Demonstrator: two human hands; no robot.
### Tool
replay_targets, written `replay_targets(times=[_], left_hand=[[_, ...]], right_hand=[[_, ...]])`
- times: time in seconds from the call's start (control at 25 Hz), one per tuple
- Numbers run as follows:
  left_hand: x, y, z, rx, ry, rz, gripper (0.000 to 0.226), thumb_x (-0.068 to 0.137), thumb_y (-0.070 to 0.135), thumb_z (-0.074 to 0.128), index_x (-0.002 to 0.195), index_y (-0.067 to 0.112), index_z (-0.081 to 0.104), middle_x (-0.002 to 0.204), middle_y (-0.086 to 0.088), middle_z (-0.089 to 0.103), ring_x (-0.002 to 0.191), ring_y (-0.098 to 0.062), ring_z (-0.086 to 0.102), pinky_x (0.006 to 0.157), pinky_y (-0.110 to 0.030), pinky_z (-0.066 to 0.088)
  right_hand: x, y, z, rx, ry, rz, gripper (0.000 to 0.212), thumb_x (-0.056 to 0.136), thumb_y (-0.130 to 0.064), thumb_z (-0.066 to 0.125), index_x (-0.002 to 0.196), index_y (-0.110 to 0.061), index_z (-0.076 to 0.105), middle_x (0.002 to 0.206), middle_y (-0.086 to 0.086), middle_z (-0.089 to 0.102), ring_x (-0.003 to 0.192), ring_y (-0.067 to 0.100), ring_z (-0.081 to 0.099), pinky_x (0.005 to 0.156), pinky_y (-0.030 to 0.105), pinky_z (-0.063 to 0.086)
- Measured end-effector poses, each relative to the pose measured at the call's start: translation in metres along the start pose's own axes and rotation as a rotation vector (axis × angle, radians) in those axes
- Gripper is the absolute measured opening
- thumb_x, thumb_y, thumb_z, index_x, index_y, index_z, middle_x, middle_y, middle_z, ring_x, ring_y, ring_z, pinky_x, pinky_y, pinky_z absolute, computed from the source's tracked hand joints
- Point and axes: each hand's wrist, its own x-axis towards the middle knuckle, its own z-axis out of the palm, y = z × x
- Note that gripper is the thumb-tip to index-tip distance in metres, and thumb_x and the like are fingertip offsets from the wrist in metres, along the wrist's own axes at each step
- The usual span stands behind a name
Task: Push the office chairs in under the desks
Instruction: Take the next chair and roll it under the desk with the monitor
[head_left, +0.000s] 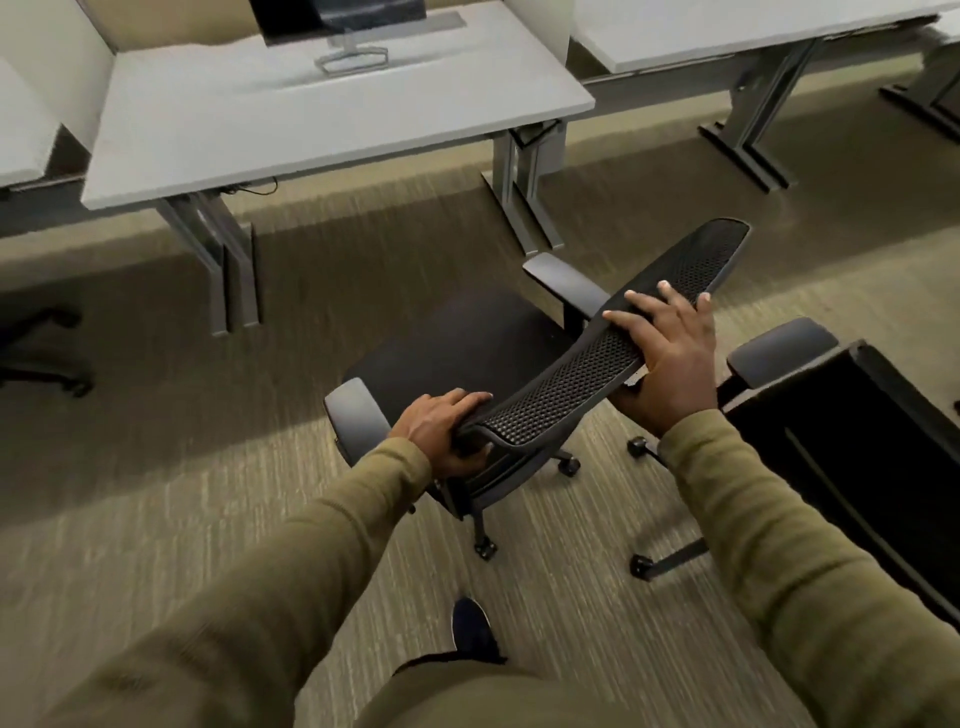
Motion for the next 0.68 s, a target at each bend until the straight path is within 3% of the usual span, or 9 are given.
replay_targets(times=[0.08,0.16,0.24,0.32,0.4,0.48,0.56,0.6,0.68], left_hand=[[0.011,-0.028,-0.021,-0.036,-0.037,-0.076,0.089,0.075,0.054,0.074,0.151,0.031,0.032,0.133,0.003,0.056,0.114,-0.023,0.059,0.104,-0.04,0.046],[0.024,-0.054,-0.042,-0.008,-0.184,-0.236,0.09,0.077,0.052,0.074,0.152,0.033,0.029,0.136,0.001,0.053,0.119,-0.026,0.058,0.107,-0.044,0.046],[0.036,-0.078,-0.064,0.102,-0.282,-0.365,0.07,0.083,0.046,0.07,0.145,0.03,0.041,0.134,-0.002,0.056,0.118,-0.027,0.059,0.105,-0.044,0.047],[0.05,-0.096,-0.091,0.139,-0.211,-0.445,0.043,0.087,0.035,0.064,0.129,0.028,0.058,0.131,-0.003,0.062,0.117,-0.027,0.061,0.104,-0.041,0.048],[0.059,-0.106,-0.123,0.096,-0.083,-0.495,0.039,0.091,0.025,0.062,0.13,0.027,0.061,0.132,-0.002,0.063,0.12,-0.025,0.06,0.104,-0.036,0.047],[0.065,-0.11,-0.158,-0.089,0.046,-0.524,0.032,0.095,0.021,0.057,0.127,0.025,0.064,0.128,-0.003,0.065,0.117,-0.025,0.061,0.103,-0.034,0.046],[0.073,-0.11,-0.185,-0.389,0.129,-0.48,0.027,0.1,0.04,0.051,0.117,0.027,0.067,0.117,0.0,0.067,0.109,-0.023,0.062,0.104,-0.038,0.046],[0.077,-0.103,-0.196,-0.485,0.122,-0.441,0.037,0.098,0.054,0.048,0.117,0.027,0.066,0.113,0.002,0.067,0.106,-0.021,0.062,0.102,-0.038,0.046],[0.089,-0.088,-0.204,-0.425,0.033,-0.408,0.063,0.088,0.077,0.043,0.123,0.028,0.06,0.112,0.008,0.062,0.104,-0.017,0.059,0.095,-0.033,0.043]], right_hand=[[0.025,-0.009,0.016,-0.003,-0.021,-0.031,0.066,0.068,-0.036,0.079,0.13,-0.019,0.062,0.142,0.009,0.055,0.141,0.035,0.037,0.119,0.061,0.011],[0.047,-0.01,0.027,0.014,-0.064,-0.048,0.07,0.068,-0.037,0.08,0.133,-0.019,0.06,0.143,0.009,0.053,0.142,0.033,0.037,0.121,0.056,0.011],[0.07,-0.004,0.036,0.031,-0.109,-0.02,0.074,0.07,-0.041,0.078,0.137,-0.018,0.056,0.146,0.011,0.05,0.144,0.034,0.033,0.122,0.054,0.009],[0.099,0.002,0.047,0.011,-0.148,0.026,0.078,0.071,-0.042,0.08,0.14,-0.019,0.052,0.15,0.013,0.044,0.146,0.037,0.026,0.122,0.055,0.004],[0.127,-0.001,0.061,-0.008,-0.183,0.064,0.08,0.07,-0.042,0.081,0.14,-0.02,0.051,0.152,0.014,0.042,0.147,0.039,0.022,0.121,0.056,0.0],[0.152,-0.01,0.077,-0.02,-0.197,0.088,0.078,0.068,-0.043,0.076,0.139,-0.021,0.053,0.151,0.012,0.043,0.147,0.038,0.022,0.121,0.057,-0.002],[0.173,-0.018,0.091,-0.01,-0.192,0.113,0.077,0.064,-0.042,0.07,0.137,-0.022,0.055,0.15,0.01,0.044,0.147,0.037,0.022,0.121,0.058,-0.002],[0.184,-0.021,0.099,-0.001,-0.186,0.118,0.077,0.062,-0.042,0.069,0.136,-0.022,0.056,0.149,0.009,0.045,0.147,0.036,0.022,0.12,0.059,-0.003],[0.208,-0.025,0.114,0.007,-0.172,0.119,0.078,0.059,-0.044,0.065,0.133,-0.023,0.057,0.146,0.007,0.048,0.146,0.035,0.023,0.119,0.059,-0.004]])
